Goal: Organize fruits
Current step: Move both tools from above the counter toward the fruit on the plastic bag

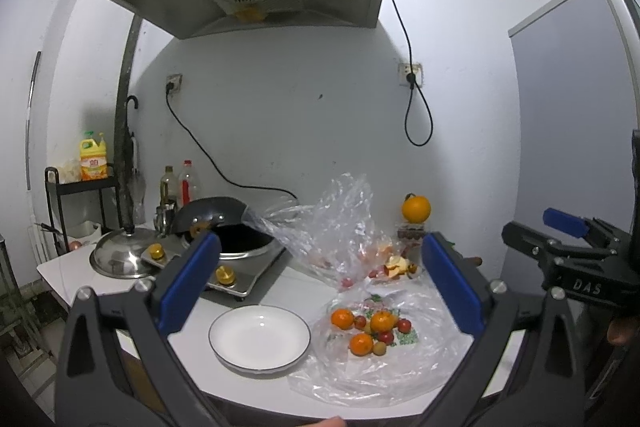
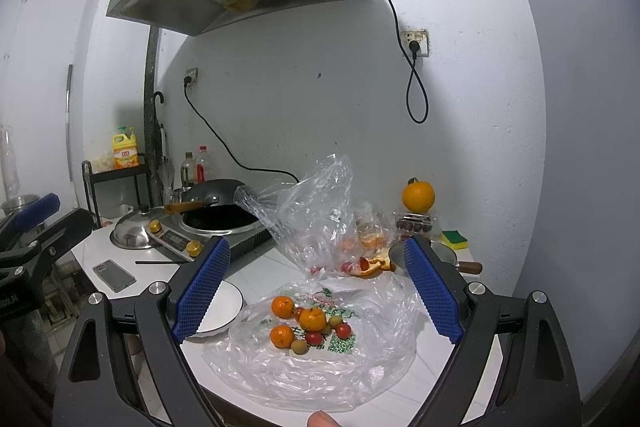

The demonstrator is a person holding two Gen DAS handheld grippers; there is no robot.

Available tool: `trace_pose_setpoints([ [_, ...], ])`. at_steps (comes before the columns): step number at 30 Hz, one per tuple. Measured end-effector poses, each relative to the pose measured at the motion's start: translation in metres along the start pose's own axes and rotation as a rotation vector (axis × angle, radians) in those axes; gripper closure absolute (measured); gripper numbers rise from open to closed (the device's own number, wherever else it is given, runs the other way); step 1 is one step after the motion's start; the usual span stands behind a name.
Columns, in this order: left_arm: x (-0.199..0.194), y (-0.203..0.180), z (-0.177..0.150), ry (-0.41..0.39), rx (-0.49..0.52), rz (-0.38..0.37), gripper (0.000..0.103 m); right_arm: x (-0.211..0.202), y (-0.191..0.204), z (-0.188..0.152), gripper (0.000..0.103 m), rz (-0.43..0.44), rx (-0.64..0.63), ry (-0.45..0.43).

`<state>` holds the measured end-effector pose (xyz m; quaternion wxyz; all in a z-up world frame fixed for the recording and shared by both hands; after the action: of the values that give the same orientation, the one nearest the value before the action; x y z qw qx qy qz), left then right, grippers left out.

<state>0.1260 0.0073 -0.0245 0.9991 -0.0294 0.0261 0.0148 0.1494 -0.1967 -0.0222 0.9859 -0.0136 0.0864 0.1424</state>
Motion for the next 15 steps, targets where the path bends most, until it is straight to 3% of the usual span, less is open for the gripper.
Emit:
trace_pose_setpoints([
  [15, 0.0020, 0.0001, -0.0058, 0.010, 0.000, 0.000, 0.001, 0.0010, -0.0009, -0.0038, 0.012, 0.000, -0.005, 0.005],
])
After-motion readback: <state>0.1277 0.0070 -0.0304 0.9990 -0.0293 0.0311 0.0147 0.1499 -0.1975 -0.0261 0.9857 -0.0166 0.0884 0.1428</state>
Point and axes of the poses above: each gripper's, at about its wrist camera, not at the fingertips, and x roughly the way its jaws point, y to its left, z to its top, the point moved 9 cm from there along x, roughly the way its jaws point, and after that the axes turned 1 degree about -y, right-handed, at the moved point
